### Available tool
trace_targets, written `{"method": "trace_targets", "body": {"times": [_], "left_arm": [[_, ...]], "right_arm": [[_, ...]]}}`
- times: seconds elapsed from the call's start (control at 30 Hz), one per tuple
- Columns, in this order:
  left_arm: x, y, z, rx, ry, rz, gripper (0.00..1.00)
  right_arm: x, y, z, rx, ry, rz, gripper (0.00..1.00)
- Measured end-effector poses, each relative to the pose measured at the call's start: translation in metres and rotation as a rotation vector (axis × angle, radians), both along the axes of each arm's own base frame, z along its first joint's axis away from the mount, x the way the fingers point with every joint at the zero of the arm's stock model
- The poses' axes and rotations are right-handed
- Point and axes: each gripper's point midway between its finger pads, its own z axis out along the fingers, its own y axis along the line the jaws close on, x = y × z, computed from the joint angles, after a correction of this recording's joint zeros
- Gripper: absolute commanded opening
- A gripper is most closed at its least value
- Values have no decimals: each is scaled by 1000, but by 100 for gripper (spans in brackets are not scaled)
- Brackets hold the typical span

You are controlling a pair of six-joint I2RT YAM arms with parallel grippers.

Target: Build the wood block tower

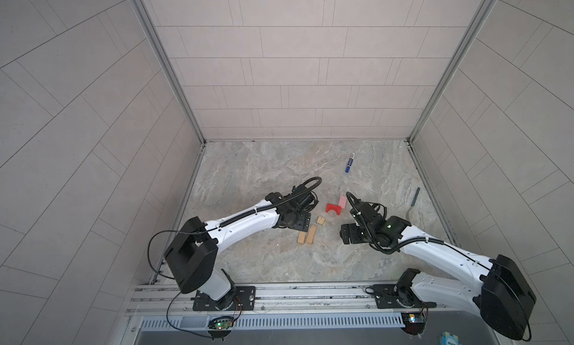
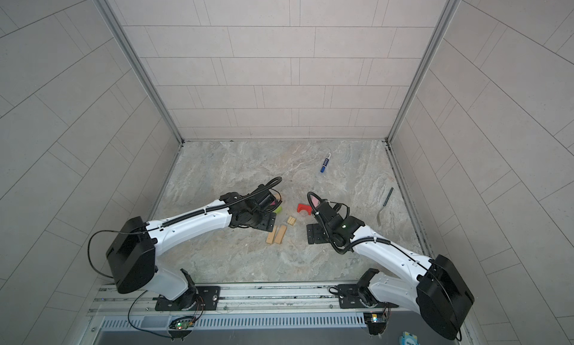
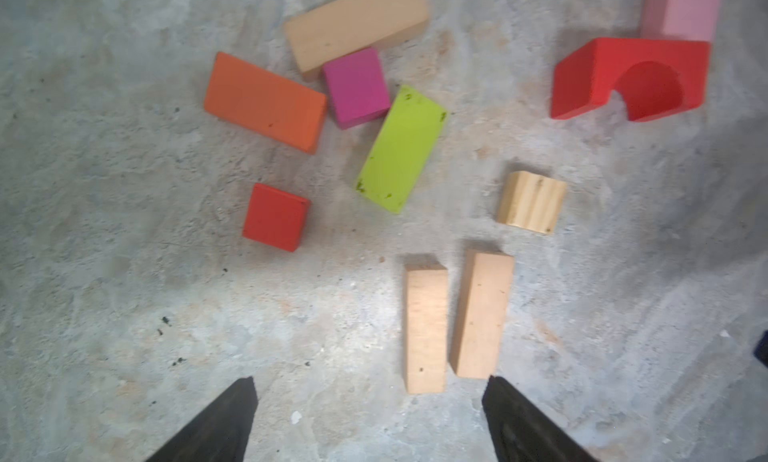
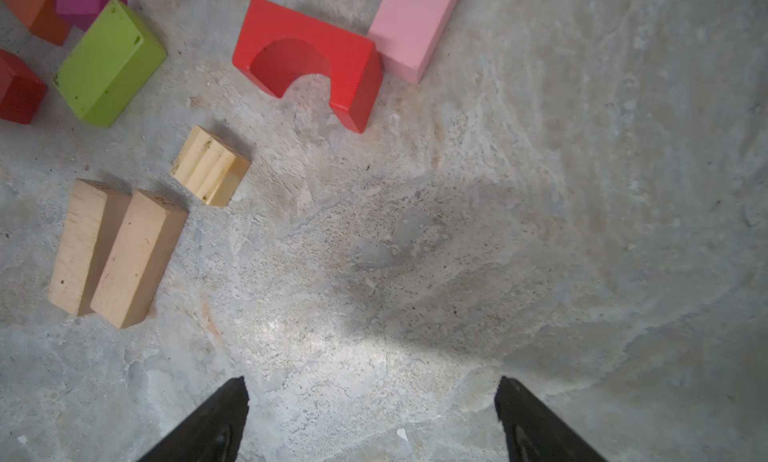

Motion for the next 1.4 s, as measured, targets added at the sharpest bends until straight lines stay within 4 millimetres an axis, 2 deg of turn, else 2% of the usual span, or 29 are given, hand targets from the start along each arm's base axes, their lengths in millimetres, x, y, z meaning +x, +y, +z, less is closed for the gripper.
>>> {"method": "trace_targets", "body": {"times": [0.2,0.3,0.53,1.03,1.4], "left_arm": [[-2,29,-15,8,51,47,94],[-6,36,-24,21,70,55,94],[-14,37,-37,4,103,52,94],[-16,37,-56,-71,143,83,94],[-14,33,-62,-82,151,85,94]], "right_arm": [[11,19,0,-32,-10,16,97],[17,28,-3,-55,1,24,98],[25,51,-15,-104,16,51,99],[44,63,-30,-161,-1,36,99],[48,72,-39,-170,3,47,99]]}}
